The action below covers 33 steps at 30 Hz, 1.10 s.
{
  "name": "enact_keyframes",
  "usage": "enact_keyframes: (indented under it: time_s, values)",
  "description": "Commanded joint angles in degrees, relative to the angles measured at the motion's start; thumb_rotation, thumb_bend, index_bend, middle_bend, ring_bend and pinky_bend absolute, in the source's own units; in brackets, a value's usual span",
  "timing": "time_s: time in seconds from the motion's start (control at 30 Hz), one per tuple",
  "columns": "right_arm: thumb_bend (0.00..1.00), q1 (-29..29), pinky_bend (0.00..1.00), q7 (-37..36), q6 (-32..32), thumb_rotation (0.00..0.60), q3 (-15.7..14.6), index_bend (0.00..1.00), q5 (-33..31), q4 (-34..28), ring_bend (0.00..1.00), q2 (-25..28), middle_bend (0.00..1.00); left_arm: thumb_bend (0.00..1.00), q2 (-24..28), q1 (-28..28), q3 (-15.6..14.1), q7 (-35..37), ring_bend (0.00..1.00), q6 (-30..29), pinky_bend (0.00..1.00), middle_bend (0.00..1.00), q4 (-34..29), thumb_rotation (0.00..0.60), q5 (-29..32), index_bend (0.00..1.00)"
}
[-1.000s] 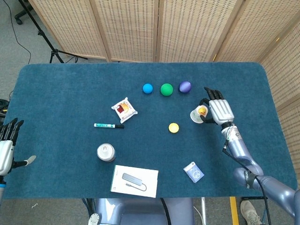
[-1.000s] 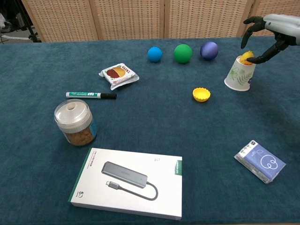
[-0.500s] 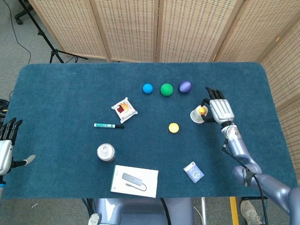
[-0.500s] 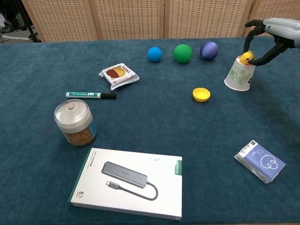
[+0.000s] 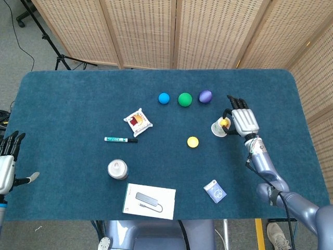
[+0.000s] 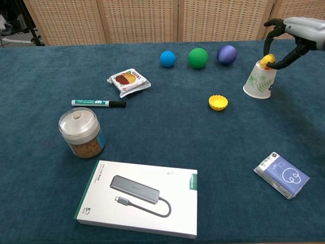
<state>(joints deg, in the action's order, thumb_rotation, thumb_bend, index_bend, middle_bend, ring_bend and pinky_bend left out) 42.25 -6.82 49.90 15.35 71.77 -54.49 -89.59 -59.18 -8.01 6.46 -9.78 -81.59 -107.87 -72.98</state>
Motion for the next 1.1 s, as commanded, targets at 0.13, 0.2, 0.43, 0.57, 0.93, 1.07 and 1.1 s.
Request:
enact_keyframes:
  time_s: [0.13,0.2,0.43,0.57,0.93,1.07,1.1]
  values:
    - [0.34,-0.1,0.0,1.2,2.6,0.6,0.1,0.51,1.1,-2.3,0.0,1.5,0.0,0.0,0.1,0.1,0.1,0.1,0.0,-0.2,0.0,0.0,0.0,0.6,0.0,0.0]
    - [0.34,-0.3,0.0,1.4,3.9,0.6,0.0,0.51,1.9,-4.6,0.0,2.5,0.0,0.0,0.0,0.1,0.1,0.1,0.0,-0.4,0.0,0.0,0.0,0.6,0.1,0.0]
    - [0.35,-0.9,0.0,5.1,7.1,0.6,-3.1,0.51,6.8,-14.0,0.0,4.9,0.0,0.0,0.1,-0.2,0.1,0.0,0.0,0.4,0.0,0.0,-0.1,0.6,0.5,0.0]
    - [0.35,-0.3,0.0,7.5,8.0,0.6,-4.8,0.52,9.5,-14.6,0.0,3.3,0.0,0.0,-0.1,-0.2,0.0,-0.3,0.0,0.3,0.0,0.0,-0.1,0.6,0.3,0.0]
    - [0.36,3.9,0.0,11.3,1.9,0.6,-4.1,0.52,5.9,-10.7,0.0,-4.2,0.0,0.0,0.1,-0.4,-0.5,-0.2,0.0,0.8,0.0,0.0,-0.1,0.6,-0.1,0.0]
    - [0.36,4.7,0.0,12.4,0.4,0.6,-3.5,0.52,3.9,-9.7,0.0,-5.7,0.0,0.0,0.2,-0.4,-0.6,-0.1,0.0,1.1,0.0,0.0,-0.1,0.6,0.0,0.0]
    - [0.36,4.9,0.0,12.7,0.1,0.6,-3.3,0.52,3.5,-9.4,0.0,-6.0,0.0,0.0,0.3,-0.5,-0.6,-0.1,0.0,1.2,0.0,0.0,-0.1,0.6,0.0,0.0]
